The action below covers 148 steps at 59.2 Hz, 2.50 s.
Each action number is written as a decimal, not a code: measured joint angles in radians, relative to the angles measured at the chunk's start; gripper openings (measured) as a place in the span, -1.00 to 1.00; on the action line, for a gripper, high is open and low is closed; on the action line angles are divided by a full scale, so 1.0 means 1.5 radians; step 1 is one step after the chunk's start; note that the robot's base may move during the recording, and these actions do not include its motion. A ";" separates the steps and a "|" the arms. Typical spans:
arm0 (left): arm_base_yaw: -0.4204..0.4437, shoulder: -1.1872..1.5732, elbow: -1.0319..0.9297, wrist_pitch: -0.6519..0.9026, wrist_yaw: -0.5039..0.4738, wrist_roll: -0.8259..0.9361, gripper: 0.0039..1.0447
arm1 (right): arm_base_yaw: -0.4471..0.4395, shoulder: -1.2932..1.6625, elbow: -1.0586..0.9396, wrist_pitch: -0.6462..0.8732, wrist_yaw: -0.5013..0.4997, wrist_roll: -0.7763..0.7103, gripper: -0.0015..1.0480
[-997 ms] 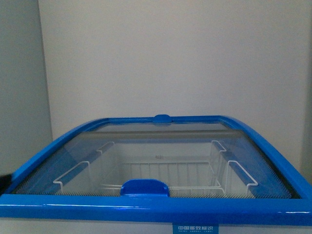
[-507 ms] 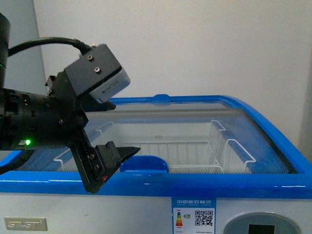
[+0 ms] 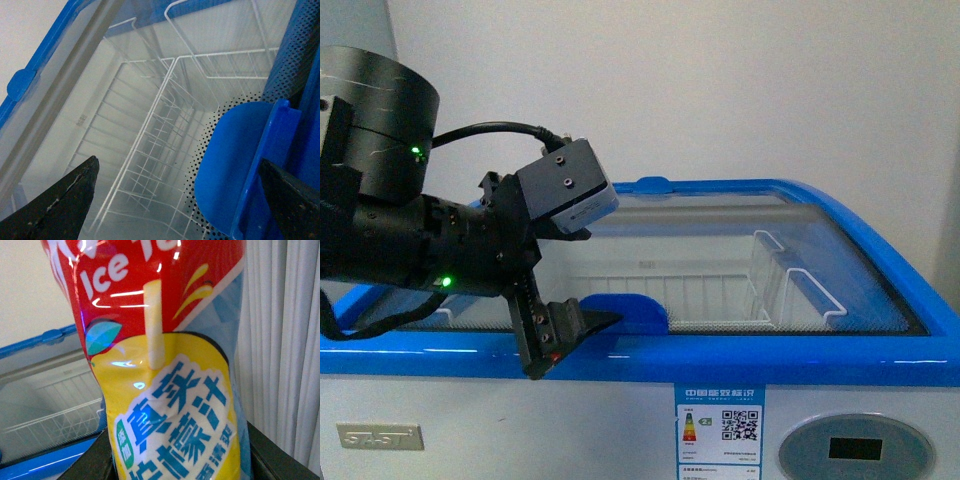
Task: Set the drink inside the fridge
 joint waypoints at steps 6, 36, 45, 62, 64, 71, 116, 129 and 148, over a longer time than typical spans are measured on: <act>0.002 0.040 0.063 -0.028 0.006 0.006 0.85 | 0.000 0.000 0.000 0.000 0.001 0.000 -0.16; 0.014 0.414 0.722 -0.202 -0.154 0.014 0.85 | 0.000 0.000 0.000 0.000 -0.002 0.000 -0.16; 0.020 0.504 0.861 -0.170 -0.205 -0.042 0.85 | -0.001 0.000 0.000 0.000 0.003 0.000 -0.16; 0.035 0.292 0.483 -0.036 -0.270 -0.250 0.85 | -0.001 -0.001 0.000 0.000 0.003 0.001 -0.16; 0.042 0.234 0.402 -0.015 -0.251 -0.297 0.85 | -0.001 -0.001 0.000 0.000 0.006 0.001 -0.16; 0.059 0.058 0.180 0.037 -0.200 -0.442 0.85 | -0.001 -0.001 0.000 0.000 -0.002 0.000 -0.16; 0.153 -0.547 -0.661 0.361 -0.347 -0.654 -0.96 | 0.082 0.833 0.704 -0.435 -0.352 -0.899 -0.18; 0.160 -0.617 -0.714 0.346 -0.345 -0.655 -0.96 | 0.136 1.037 0.913 -0.422 -0.281 -0.980 -0.18; 0.160 -0.755 -0.775 0.267 -0.345 -0.655 -0.96 | 0.213 1.221 1.078 -0.396 -0.252 -1.017 -0.18</act>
